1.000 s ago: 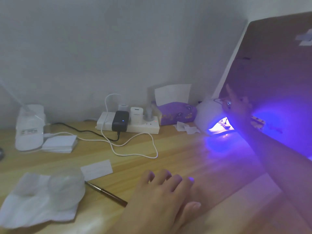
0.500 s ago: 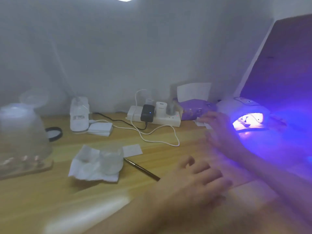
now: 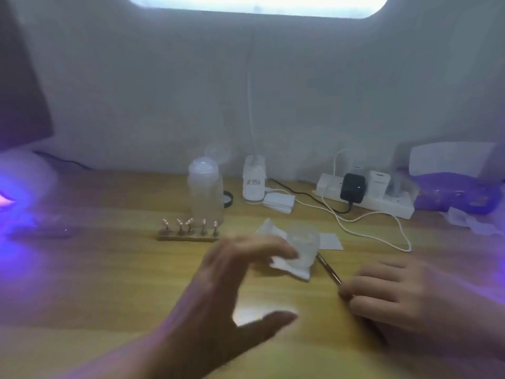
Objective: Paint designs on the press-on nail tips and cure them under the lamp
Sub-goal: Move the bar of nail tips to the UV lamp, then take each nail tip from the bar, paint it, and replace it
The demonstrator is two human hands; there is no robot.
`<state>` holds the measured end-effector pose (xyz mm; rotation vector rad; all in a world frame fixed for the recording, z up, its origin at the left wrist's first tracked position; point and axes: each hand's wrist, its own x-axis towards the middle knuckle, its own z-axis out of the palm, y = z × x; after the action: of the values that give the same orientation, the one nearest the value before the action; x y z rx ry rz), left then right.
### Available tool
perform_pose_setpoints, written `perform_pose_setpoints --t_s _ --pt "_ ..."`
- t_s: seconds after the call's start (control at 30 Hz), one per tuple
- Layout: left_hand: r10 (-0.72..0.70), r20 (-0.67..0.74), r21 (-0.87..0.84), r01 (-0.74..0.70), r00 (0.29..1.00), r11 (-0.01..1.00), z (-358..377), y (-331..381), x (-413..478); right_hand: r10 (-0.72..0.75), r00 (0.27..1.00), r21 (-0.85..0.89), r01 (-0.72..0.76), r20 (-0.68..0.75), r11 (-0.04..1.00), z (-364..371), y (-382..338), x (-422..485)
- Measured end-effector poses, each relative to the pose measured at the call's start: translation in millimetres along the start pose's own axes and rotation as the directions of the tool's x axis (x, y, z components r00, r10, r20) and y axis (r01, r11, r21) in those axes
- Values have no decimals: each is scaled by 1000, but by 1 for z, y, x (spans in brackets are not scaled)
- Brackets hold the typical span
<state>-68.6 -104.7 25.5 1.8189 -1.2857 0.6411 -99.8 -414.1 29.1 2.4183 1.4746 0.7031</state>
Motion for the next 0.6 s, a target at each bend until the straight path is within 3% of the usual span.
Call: perform_pose_setpoints --t_s 0.03,0.13,0.23,0.3,0.37,0.5,0.6 --pt "-110 -84 42 113 990 993 -17 -10 -5 -23 1000 -40 23 5 999 4 3 0" --pt "-442 -153 213 466 884 858 -57 -58 -25 -87 996 -62 85 -27 994 10 4 4" --pt "-592 -153 355 603 792 715 -78 -105 -41 -99 995 -40 98 -24 994 11 6 6" --pt "-711 -75 295 697 699 653 -84 -118 -40 -96 995 -45 94 -37 995 12 6 9" --pt "-736 -7 242 716 677 655 -83 -130 -41 -94 995 -50 92 -36 994 14 6 7" --pt "-677 21 238 654 736 718 -88 -139 -39 -68 997 -59 67 -19 996 18 5 -4" --pt "-682 73 99 675 728 731 -97 -135 -43 -39 999 -43 38 -25 998 26 5 -16"
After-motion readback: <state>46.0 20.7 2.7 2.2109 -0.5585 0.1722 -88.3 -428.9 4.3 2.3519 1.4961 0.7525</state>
